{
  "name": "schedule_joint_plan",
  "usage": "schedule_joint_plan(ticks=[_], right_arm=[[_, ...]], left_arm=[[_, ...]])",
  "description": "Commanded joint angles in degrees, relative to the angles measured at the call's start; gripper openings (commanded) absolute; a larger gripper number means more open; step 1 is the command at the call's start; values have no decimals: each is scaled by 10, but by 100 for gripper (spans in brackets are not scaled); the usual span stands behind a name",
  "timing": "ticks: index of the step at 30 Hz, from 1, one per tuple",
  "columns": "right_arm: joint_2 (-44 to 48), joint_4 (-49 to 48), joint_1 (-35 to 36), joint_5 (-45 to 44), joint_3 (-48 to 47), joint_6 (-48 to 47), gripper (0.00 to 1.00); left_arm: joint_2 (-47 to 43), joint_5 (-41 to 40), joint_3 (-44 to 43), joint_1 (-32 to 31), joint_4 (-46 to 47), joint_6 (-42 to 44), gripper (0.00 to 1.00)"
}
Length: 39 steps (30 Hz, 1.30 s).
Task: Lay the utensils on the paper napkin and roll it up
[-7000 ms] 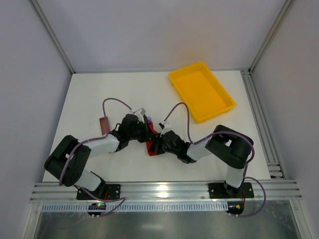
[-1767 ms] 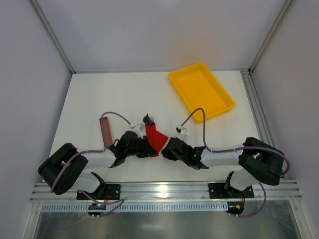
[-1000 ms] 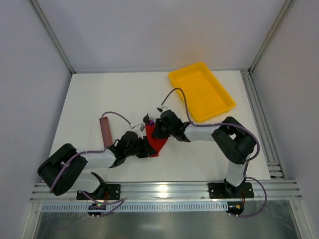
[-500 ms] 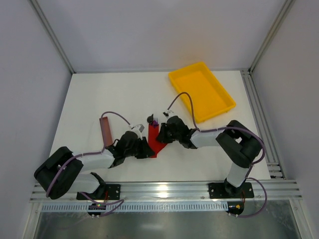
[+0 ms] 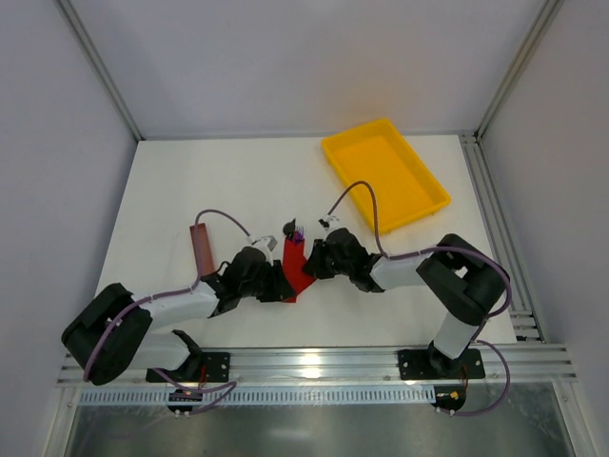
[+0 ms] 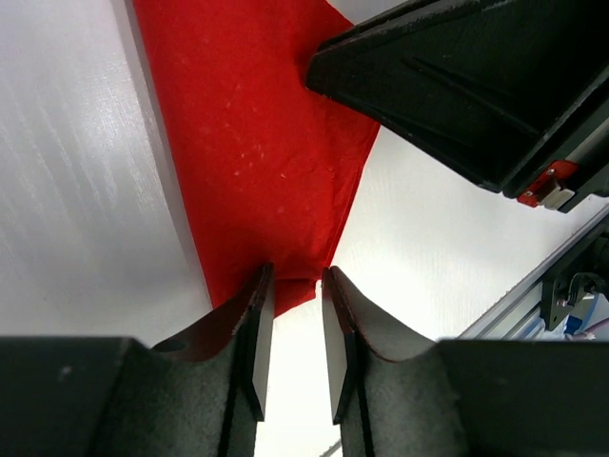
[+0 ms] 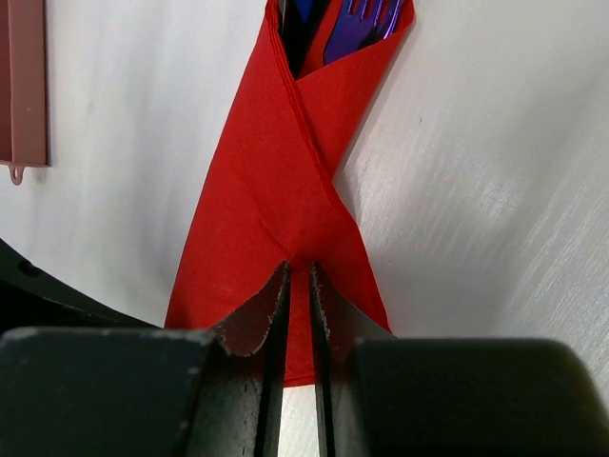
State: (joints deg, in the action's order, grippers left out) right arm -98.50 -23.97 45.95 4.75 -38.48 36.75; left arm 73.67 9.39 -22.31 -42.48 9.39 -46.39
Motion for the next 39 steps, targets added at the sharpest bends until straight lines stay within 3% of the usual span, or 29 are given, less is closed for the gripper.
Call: schedule_joint_plan(ticks=[1, 7, 11, 18, 29, 35, 39], right_arm=[[1, -14, 5, -18, 30, 8, 15], [27, -26, 18, -45, 65, 20, 15], [33, -38, 24, -70, 83, 34, 16], [38, -59, 25, -81, 101, 53, 15], [65, -44, 26, -84, 100, 66, 16], [110, 22, 5, -66, 54, 47, 24], [89, 58, -25, -13, 8, 3, 33]], left_arm=[[-21, -26, -47, -2, -61, 19, 32], [-12, -56, -117, -2, -89, 29, 35], [45, -43, -152, -1, -76, 33, 34], [112, -5, -139, -7, -7, 26, 27], [140, -34, -82, -37, 47, 17, 25], [149, -42, -64, -47, 65, 15, 24], [142, -48, -52, -51, 66, 17, 24]])
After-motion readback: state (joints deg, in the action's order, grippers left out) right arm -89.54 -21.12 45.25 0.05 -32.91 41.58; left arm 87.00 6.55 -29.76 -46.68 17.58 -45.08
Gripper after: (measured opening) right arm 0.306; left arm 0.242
